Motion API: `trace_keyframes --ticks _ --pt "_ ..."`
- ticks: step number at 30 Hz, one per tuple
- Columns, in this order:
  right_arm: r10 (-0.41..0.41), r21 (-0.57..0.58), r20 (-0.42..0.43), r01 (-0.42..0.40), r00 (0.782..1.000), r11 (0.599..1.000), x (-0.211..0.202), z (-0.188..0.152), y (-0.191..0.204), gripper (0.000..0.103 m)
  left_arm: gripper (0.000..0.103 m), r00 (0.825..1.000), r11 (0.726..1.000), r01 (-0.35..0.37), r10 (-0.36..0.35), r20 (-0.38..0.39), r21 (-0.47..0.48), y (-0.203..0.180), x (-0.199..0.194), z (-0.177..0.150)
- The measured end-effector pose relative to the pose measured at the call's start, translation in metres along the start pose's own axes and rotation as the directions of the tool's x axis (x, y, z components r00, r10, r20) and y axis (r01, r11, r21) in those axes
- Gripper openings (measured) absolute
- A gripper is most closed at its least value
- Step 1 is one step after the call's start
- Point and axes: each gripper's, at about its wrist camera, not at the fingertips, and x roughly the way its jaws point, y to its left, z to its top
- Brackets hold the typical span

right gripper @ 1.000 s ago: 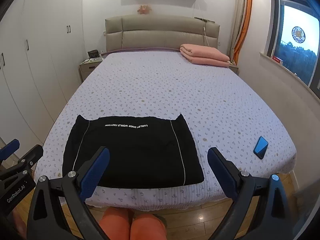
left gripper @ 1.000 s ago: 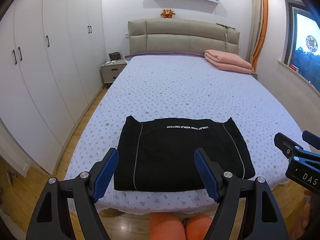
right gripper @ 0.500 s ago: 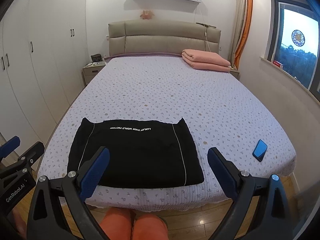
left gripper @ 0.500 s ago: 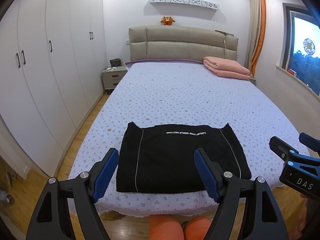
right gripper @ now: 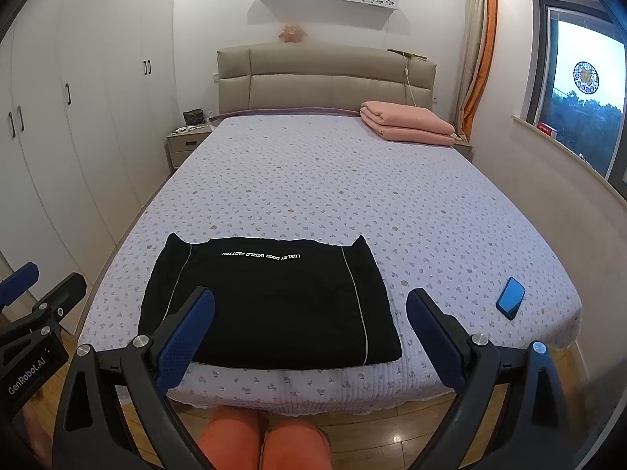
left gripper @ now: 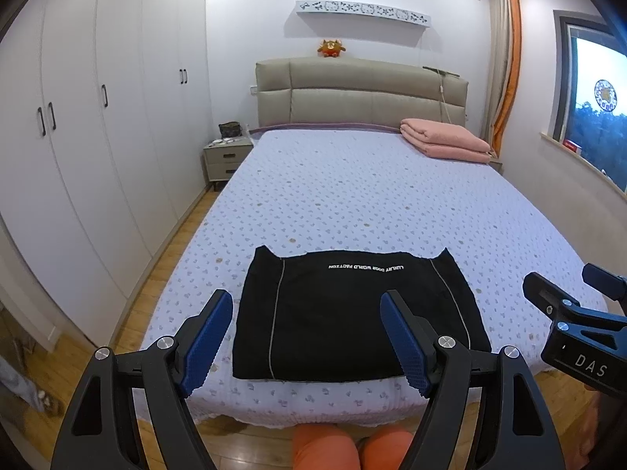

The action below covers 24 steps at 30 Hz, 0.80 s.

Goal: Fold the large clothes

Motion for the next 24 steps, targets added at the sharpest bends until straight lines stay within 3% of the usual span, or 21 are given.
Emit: trace_keyframes --ticks 21,24 --pt "0.034 -0.02 -0.028 -0.035 0.999 0.999 0.009 0.001 0.015 0.099 0.079 0.997 0.997 -0.074 0.074 0.019 -0.01 0.01 -0.005 0.002" --pt "0.035 -0.017 -0.034 -0.035 0.999 0.999 0.012 0.0 0.015 0.099 0.079 0.994 0.996 -0.094 0.095 0.054 -0.011 0.011 -0.008 0.001"
